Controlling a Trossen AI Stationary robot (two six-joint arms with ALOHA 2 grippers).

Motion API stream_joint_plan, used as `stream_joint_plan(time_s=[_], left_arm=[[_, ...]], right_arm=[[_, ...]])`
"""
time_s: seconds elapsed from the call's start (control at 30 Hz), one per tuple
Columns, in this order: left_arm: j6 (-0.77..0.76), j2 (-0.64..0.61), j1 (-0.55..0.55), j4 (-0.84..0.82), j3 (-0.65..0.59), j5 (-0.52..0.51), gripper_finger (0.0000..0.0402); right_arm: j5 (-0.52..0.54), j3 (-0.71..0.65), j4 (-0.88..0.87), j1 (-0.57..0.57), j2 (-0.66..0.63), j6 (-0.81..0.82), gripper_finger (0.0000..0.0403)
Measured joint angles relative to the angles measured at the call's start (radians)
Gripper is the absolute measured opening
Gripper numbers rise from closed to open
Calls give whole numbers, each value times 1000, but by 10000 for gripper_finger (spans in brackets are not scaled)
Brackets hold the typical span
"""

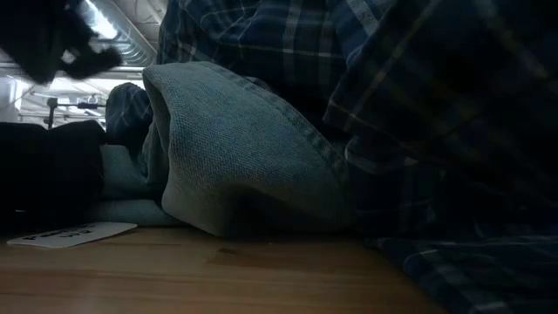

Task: Sort clothes
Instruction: Put the black shorts into the white laundry bin

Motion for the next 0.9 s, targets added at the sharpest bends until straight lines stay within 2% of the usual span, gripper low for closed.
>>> stream_joint_plan(time_s=[0.2,0.47,0.9], left_arm=[[49,-6,10,3,58,-46,4],[-55,-5,10,-63,34,-92,6],[-89,-5,10,-58,32,-105,13]], right_arm=[[0,0,0,0,0,1,215],[-11,0,0,0,0,2,215],[-11,0,0,0,0,3,215]])
